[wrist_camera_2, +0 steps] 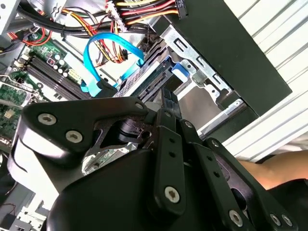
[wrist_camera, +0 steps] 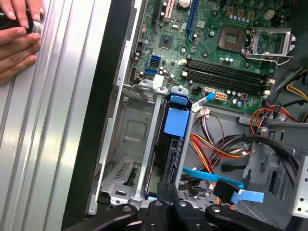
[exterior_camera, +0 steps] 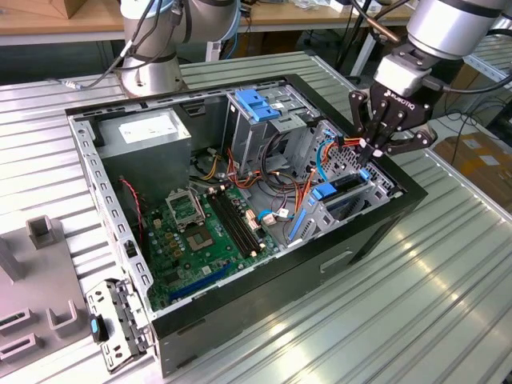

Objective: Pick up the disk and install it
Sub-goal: 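Insert the first disk wire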

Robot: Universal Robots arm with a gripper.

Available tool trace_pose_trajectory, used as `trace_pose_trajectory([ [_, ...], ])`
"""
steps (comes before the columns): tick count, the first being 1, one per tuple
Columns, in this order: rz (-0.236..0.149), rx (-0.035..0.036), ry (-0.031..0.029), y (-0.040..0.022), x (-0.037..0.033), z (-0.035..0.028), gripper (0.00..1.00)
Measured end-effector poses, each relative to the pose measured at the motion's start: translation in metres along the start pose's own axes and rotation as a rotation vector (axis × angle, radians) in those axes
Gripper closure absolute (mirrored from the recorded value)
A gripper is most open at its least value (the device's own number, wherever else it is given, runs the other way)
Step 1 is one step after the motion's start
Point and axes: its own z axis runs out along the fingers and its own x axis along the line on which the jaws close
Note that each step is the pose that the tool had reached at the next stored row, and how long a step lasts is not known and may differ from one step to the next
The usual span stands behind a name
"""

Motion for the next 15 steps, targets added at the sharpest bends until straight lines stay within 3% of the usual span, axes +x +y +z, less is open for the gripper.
trace_pose_trajectory([
  [3,-0.01,0.0001,0.0003,-0.0002,-0.0002,-0.0002,0.89],
  [9,-0.091,0.002,0.0006,-0.0016,0.0,-0.0001,0.89],
  [15,-0.148,0.0033,0.0006,-0.0083,0.0015,-0.0001,0.89],
])
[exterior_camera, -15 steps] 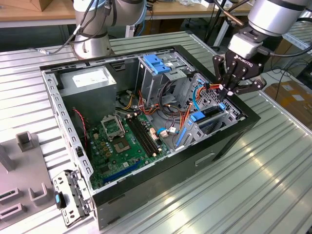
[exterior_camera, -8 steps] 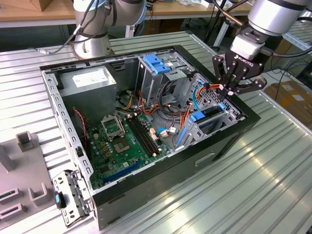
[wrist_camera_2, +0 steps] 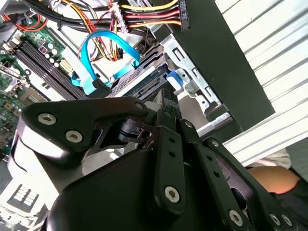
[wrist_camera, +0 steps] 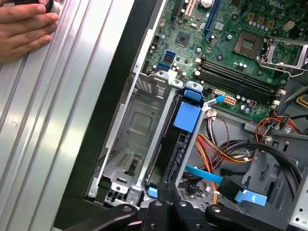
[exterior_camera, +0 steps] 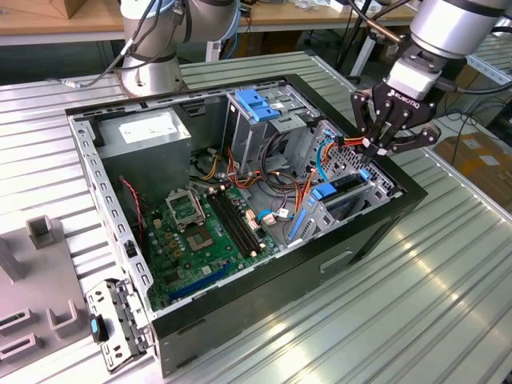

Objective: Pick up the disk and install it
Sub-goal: 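Insert the first disk wire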

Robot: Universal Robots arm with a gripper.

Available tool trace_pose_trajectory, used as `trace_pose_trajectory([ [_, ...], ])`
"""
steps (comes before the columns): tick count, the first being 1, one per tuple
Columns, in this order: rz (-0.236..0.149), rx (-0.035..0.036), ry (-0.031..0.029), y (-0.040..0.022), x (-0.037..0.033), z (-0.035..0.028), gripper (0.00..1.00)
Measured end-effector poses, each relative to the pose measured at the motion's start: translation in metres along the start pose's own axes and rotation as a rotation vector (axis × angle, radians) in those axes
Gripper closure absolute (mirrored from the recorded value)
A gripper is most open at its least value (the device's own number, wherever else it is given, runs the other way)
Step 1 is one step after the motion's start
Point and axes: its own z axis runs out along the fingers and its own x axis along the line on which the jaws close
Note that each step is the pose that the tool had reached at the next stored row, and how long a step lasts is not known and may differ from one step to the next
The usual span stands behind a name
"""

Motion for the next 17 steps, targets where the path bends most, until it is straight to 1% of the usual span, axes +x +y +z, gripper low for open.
trace_pose_trajectory([
  [1,-0.019,0.0004,0.0001,-0.0008,0.0003,0.0,0.89],
  [5,-0.058,0.0013,0.0003,-0.0029,0.0011,0.0,0.89],
  [7,-0.076,0.0017,0.0004,-0.0051,0.0018,0.0,0.89],
  [10,-0.092,0.002,0.0004,-0.0083,0.0017,0.0,0.89],
  [17,-0.117,0.0026,0.0005,-0.016,-0.0024,-0.0001,0.89],
])
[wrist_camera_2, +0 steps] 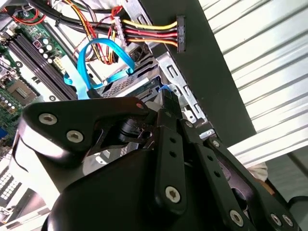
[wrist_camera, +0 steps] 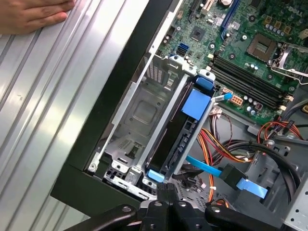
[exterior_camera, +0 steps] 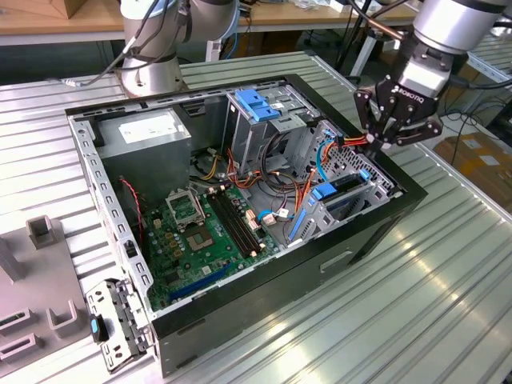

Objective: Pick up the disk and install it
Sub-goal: 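Insert the first disk wire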

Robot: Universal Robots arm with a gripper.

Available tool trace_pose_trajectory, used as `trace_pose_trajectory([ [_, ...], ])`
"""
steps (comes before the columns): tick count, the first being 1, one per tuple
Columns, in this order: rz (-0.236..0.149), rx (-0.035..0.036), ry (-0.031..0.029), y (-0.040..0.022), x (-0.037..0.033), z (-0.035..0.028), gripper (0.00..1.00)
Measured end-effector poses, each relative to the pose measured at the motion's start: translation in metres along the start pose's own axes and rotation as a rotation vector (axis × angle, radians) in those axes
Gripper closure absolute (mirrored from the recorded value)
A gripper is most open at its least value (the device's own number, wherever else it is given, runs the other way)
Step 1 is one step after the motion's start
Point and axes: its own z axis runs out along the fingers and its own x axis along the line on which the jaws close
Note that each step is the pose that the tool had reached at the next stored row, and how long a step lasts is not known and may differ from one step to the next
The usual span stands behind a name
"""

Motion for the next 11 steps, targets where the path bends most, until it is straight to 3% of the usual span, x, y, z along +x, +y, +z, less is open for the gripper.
trace_pose_trajectory([
  [11,-0.055,0.0012,0.0003,-0.0136,-0.0063,-0.0002,0.89],
])
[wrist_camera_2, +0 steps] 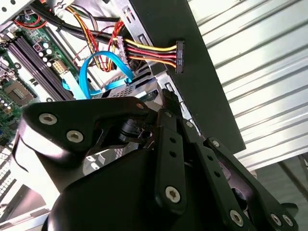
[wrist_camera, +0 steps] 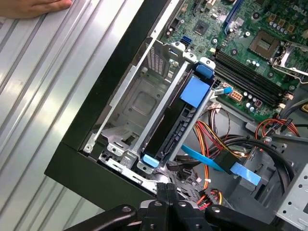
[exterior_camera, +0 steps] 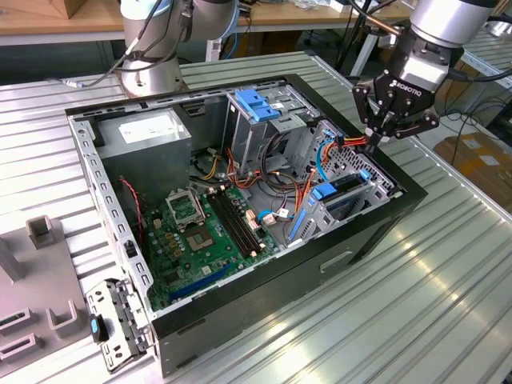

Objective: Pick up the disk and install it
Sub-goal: 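Insert the first disk wire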

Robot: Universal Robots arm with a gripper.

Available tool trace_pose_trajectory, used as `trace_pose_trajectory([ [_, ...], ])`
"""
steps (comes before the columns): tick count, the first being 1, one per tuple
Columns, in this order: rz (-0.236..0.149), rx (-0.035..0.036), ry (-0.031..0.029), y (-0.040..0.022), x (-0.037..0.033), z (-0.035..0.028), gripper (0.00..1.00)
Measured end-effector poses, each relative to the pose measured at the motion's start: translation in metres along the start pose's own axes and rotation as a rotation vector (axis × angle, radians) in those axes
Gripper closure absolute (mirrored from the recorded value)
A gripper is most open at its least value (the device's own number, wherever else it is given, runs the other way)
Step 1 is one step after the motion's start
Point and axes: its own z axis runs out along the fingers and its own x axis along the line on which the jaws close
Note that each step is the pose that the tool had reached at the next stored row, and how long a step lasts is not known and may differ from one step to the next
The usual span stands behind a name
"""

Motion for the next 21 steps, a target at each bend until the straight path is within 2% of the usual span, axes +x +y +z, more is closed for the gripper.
trace_pose_trajectory([
  [2,-0.02,0.0004,0.0002,-0.0045,-0.0016,-0.0001,0.89],
  [6,-0.086,0.0019,0.0005,-0.0049,-0.0017,-0.0001,0.89],
  [8,-0.134,0.0028,0.0008,-0.0052,-0.0016,-0.0002,0.76],
  [10,-0.179,0.0038,0.001,-0.007,-0.0006,-0.0001,0.75],
  [11,-0.198,0.0043,0.0011,-0.0086,0.0001,-0.0001,0.69],
  [14,-0.224,0.005,0.0011,-0.0137,0.0012,0.0,0.69],
  [17,-0.249,0.0053,0.0014,-0.0151,0.0011,-0.0001,0.69],
  [21,-0.326,0.0083,-0.0001,-0.0175,-0.0004,0.0006,0.69],
])
